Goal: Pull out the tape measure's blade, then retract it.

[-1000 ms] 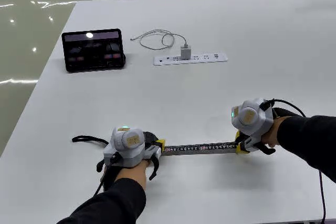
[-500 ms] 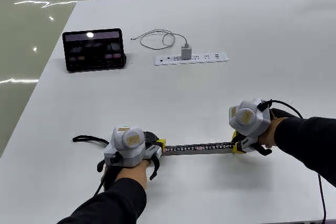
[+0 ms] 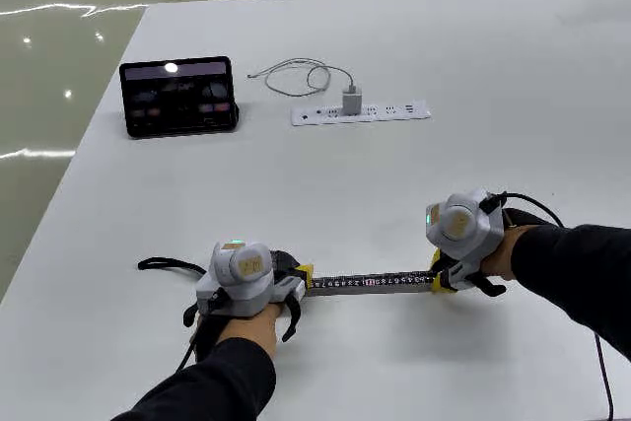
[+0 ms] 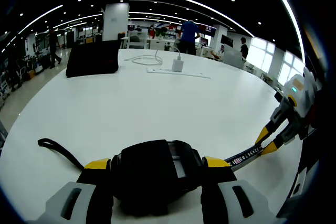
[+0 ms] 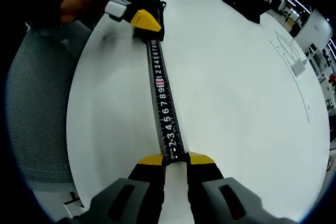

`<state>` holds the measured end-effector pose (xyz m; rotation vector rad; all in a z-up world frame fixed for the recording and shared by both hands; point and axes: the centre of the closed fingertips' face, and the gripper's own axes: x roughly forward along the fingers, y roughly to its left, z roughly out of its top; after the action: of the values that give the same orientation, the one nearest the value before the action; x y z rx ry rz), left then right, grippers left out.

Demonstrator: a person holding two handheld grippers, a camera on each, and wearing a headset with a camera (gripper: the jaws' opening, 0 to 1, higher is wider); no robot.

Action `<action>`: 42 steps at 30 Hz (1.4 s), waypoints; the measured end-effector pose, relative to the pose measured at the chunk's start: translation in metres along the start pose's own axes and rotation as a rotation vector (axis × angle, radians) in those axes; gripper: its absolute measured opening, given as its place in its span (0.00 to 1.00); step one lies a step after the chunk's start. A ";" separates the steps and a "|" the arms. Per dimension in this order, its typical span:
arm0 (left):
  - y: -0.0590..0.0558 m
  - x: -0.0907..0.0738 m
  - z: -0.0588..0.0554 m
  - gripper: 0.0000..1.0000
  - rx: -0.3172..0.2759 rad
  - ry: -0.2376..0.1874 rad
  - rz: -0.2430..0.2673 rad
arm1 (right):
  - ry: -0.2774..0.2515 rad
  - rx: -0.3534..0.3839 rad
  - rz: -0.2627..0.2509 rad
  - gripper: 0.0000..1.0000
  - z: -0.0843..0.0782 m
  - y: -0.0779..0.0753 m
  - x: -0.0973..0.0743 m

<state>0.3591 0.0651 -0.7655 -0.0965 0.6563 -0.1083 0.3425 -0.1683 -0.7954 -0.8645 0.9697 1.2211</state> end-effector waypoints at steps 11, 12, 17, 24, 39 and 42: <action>0.000 0.000 0.000 0.64 -0.005 0.007 -0.002 | -0.041 -0.004 0.002 0.11 0.014 0.002 0.004; -0.001 0.000 0.000 0.64 -0.005 0.008 -0.002 | -0.045 -0.007 0.003 0.11 0.016 0.003 0.005; 0.000 0.000 0.000 0.64 -0.006 0.010 -0.004 | -0.064 -0.007 0.006 0.11 0.022 0.004 0.006; 0.000 0.000 0.000 0.64 -0.008 0.009 -0.003 | -0.061 -0.009 0.008 0.11 0.025 0.005 0.008; 0.000 0.000 0.000 0.64 -0.009 0.008 -0.003 | -0.072 -0.018 0.006 0.11 0.038 0.007 0.014; 0.000 0.000 0.001 0.64 -0.009 0.007 -0.003 | -0.078 -0.019 0.007 0.11 0.041 0.007 0.014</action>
<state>0.3593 0.0647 -0.7649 -0.1061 0.6641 -0.1084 0.3417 -0.1242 -0.7939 -0.8231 0.9006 1.2628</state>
